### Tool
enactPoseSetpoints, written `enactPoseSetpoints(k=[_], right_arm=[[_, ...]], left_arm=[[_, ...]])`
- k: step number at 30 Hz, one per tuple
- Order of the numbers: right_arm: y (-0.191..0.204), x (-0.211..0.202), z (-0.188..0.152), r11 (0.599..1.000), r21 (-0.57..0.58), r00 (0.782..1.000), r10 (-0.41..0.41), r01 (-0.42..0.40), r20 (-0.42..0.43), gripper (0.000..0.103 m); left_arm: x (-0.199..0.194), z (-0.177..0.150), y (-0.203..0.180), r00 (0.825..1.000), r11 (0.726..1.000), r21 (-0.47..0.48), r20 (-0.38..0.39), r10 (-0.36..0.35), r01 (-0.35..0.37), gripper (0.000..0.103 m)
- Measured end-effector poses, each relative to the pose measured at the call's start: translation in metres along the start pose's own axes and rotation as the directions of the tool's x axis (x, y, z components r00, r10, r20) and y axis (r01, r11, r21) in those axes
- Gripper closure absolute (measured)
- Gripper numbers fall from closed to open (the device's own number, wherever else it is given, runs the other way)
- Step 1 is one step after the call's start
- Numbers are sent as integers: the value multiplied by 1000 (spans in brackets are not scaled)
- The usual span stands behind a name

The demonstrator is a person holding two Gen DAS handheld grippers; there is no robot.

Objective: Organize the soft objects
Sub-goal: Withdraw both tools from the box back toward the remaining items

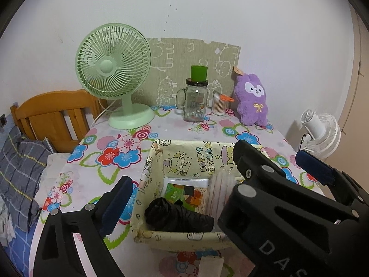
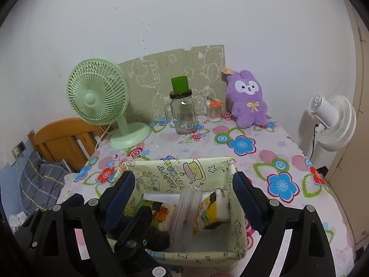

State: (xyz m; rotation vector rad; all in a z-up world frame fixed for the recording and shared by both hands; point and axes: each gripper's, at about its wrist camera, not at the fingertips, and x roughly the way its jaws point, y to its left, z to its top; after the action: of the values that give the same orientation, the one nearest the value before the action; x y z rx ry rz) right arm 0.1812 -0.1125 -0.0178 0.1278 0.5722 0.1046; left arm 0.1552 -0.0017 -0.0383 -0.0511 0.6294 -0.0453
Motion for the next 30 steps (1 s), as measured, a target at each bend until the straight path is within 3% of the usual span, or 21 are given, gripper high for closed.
enactPoseSetpoints(k=[13, 30], right_arm=[[1, -41, -4, 1000, -6, 999, -8, 8, 40, 5], [4, -90, -14, 999, -33, 995, 3, 0, 99, 1]], left_arm=[[-35, -9, -6, 999, 1000, 7, 37, 6, -7, 0], [-78, -23, -9, 996, 1000, 5, 93, -14, 14, 0]])
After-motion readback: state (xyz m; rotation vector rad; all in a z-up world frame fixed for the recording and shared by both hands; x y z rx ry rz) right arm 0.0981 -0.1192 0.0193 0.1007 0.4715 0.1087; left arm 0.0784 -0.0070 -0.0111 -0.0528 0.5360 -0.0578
